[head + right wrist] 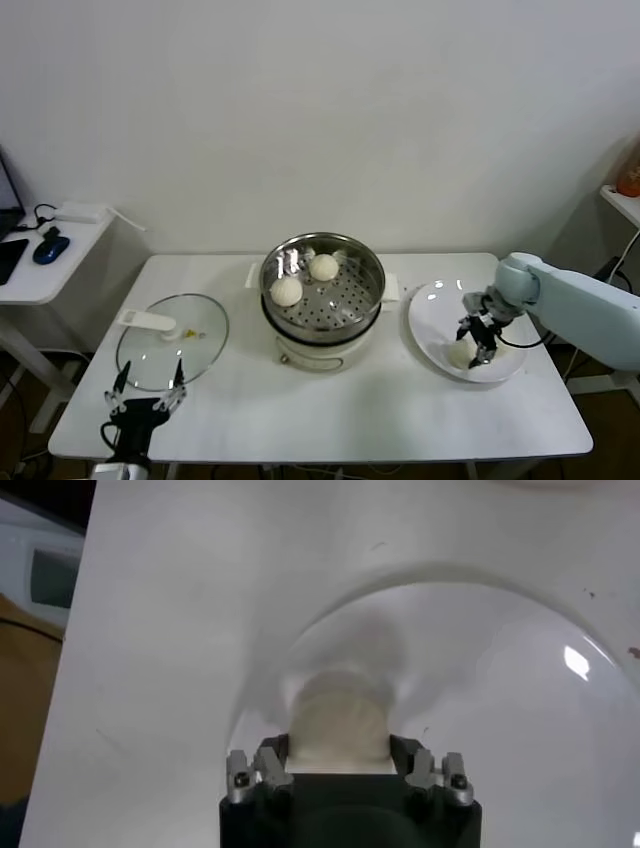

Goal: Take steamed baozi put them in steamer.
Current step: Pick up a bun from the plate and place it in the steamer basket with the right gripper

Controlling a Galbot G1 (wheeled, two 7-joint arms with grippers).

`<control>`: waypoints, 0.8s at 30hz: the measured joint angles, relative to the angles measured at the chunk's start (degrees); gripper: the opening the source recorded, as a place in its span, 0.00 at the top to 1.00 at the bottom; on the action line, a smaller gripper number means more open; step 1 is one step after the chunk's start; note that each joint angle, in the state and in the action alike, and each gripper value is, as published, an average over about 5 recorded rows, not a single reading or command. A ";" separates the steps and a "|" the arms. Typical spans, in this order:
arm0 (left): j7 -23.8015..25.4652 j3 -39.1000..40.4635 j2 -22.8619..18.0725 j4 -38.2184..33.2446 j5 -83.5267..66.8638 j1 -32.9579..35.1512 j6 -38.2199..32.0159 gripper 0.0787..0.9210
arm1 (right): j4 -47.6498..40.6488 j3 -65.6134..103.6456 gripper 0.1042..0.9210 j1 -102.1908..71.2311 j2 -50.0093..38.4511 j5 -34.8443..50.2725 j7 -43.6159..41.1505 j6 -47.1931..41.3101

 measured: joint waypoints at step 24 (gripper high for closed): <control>-0.16 0.06 0.00 1.21 1.39 -0.34 0.15 0.12 | 16.54 -9.14 0.31 23.43 -1.75 -0.27 -1.60 11.83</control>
